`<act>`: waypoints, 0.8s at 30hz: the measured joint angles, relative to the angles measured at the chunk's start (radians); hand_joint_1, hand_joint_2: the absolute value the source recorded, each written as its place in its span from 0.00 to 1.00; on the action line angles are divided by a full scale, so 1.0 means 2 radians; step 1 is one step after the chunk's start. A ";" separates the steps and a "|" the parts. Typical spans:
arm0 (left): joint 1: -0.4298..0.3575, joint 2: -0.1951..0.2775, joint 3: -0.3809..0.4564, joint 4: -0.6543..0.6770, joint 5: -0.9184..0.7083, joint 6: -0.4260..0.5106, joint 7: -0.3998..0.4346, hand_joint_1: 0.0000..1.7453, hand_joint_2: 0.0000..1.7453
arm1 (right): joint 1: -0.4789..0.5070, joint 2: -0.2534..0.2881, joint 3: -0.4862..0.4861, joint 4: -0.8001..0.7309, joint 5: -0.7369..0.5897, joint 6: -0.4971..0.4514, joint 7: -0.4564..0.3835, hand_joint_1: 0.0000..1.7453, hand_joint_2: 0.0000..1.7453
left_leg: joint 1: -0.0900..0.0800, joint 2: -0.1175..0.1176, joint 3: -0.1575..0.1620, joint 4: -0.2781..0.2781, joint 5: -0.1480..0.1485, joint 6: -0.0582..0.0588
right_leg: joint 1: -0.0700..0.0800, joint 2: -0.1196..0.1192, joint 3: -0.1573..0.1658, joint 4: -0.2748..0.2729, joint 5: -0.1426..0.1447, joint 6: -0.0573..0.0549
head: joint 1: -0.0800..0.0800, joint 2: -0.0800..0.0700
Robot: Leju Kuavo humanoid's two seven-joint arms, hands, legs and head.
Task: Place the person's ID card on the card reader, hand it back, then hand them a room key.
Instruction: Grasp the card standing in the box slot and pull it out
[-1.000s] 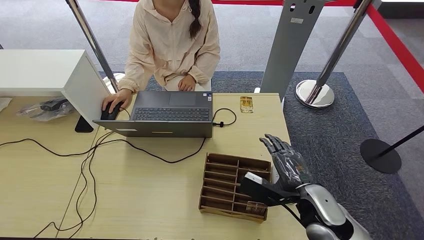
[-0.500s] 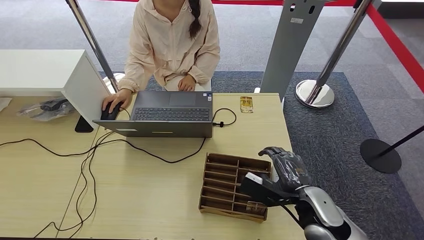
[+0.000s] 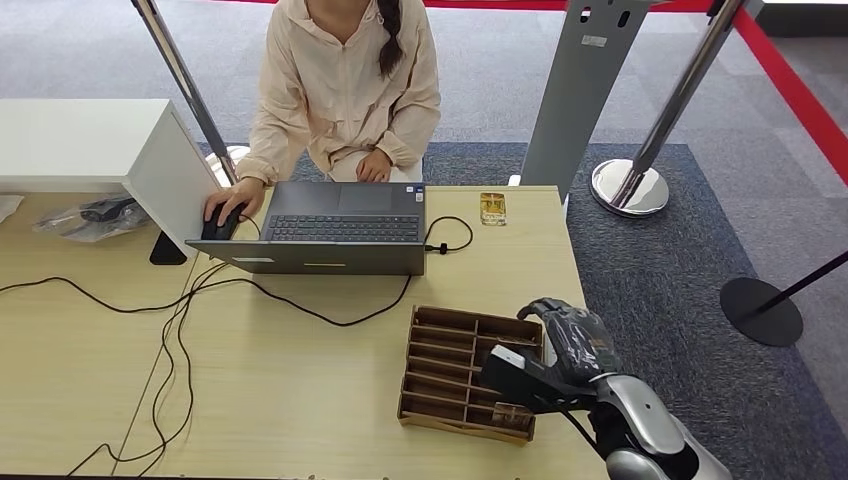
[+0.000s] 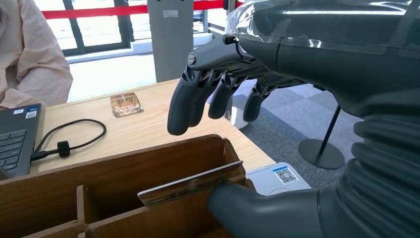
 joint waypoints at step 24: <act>0.000 0.001 0.011 0.000 0.000 0.004 0.000 0.00 0.00 | 0.000 0.000 0.000 0.000 -0.002 -0.001 0.001 0.53 1.00 | 0.000 0.000 0.000 0.000 0.000 0.000 | 0.000 0.000 0.000 0.000 0.000 0.000 | 0.000 0.000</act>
